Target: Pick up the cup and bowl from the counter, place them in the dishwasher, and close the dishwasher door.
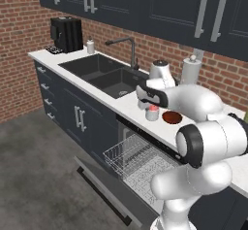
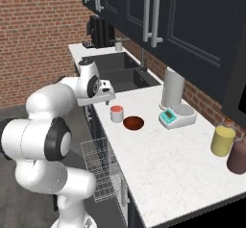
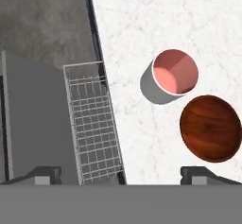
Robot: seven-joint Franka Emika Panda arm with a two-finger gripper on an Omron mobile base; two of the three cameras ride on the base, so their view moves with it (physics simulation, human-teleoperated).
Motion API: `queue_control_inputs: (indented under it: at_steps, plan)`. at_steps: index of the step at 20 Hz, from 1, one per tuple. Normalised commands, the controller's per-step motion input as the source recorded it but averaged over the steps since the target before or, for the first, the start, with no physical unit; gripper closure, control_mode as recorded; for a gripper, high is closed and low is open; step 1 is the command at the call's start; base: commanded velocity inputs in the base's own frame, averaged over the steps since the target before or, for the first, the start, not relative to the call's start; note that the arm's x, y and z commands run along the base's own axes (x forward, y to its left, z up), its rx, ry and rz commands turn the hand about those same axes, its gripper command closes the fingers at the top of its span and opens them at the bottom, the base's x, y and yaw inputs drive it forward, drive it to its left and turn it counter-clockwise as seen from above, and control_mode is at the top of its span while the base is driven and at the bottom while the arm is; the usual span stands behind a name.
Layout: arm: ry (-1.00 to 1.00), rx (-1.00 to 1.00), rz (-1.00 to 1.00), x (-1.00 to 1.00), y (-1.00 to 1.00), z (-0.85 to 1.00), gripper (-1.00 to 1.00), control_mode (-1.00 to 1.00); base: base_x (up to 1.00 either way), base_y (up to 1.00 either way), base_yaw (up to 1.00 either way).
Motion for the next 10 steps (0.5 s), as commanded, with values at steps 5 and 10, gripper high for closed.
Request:
queue_control_inputs:
  at_steps: [5, 10]
  plan:
    - [0.00, 0.00, 0.10, 0.44, -0.19, -0.26, -1.00, -1.00, 0.00, 0.00, 0.00]
    - [0.00, -0.03, 0.00, 0.28, 0.01, -0.21, -1.00, -1.00, 0.00, 0.00, 0.00]
